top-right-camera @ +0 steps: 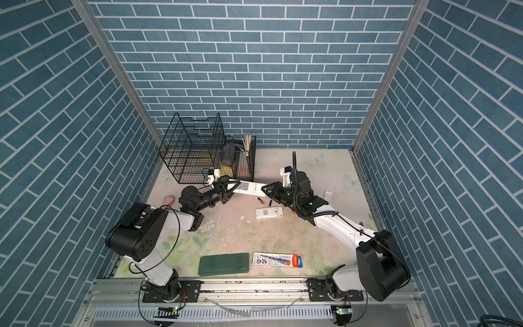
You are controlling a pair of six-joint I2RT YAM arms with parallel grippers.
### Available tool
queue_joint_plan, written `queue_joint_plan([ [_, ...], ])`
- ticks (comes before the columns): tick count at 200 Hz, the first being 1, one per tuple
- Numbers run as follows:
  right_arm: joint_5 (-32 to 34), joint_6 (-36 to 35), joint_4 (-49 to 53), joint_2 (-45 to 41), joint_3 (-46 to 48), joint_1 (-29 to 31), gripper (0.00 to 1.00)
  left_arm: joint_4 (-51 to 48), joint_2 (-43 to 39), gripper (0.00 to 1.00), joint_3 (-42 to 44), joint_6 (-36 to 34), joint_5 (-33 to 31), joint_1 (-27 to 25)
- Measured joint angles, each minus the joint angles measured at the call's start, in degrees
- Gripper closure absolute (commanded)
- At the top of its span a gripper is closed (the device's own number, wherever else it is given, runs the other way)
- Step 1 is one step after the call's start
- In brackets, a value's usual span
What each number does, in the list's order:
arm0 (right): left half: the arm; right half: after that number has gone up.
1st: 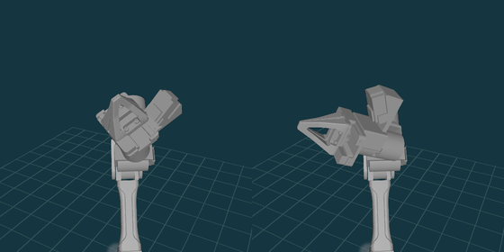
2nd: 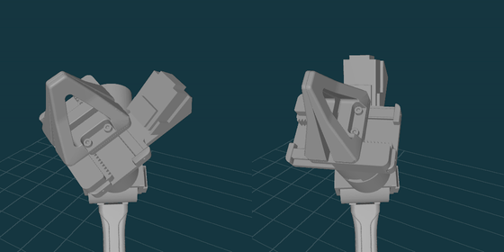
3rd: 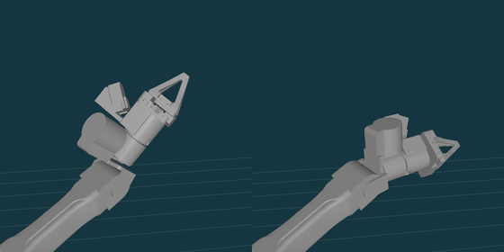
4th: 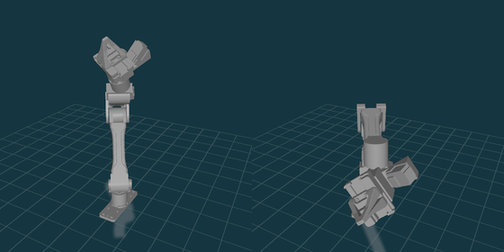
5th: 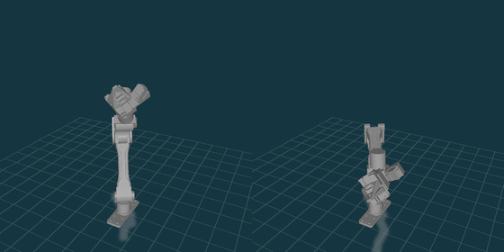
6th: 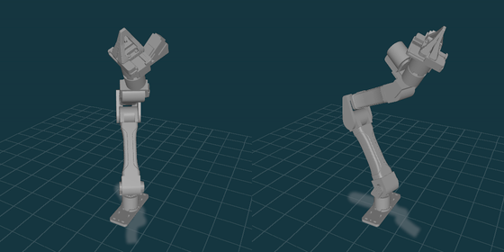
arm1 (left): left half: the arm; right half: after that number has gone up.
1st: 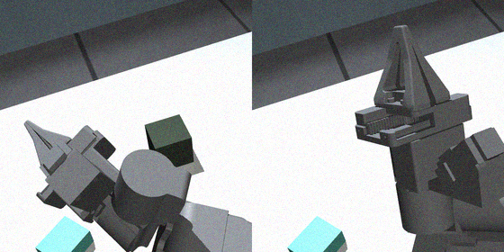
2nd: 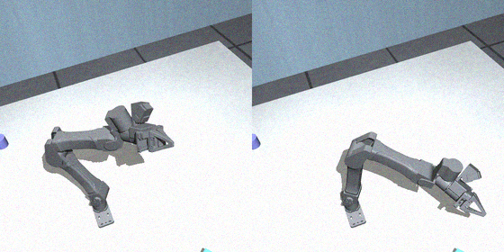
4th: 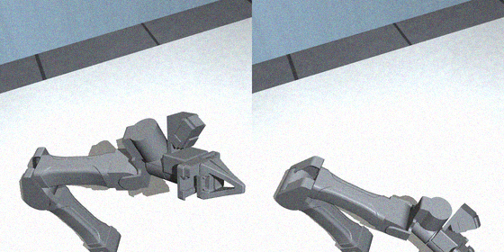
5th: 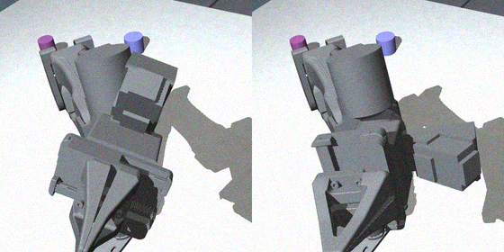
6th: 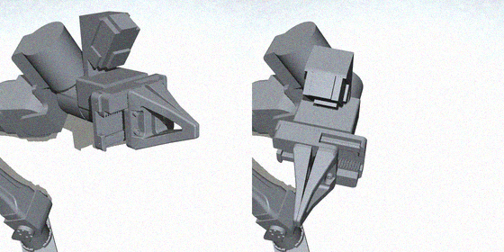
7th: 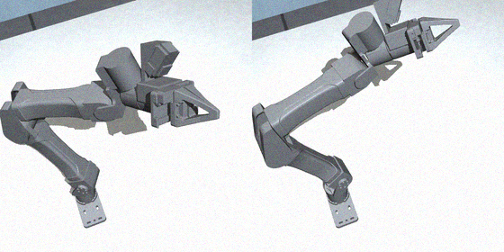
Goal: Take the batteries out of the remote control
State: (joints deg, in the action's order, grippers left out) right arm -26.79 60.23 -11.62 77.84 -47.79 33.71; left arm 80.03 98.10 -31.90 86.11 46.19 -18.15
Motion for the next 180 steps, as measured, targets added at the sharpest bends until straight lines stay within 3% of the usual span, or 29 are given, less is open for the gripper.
queue_joint_plan([
  [180, -1.22, 0.00, -0.66, 0.35, -0.11, 0.02, 0.78, -1.31, 1.31, 1.00, 0.00, -1.90, -0.07, 0.07],
])
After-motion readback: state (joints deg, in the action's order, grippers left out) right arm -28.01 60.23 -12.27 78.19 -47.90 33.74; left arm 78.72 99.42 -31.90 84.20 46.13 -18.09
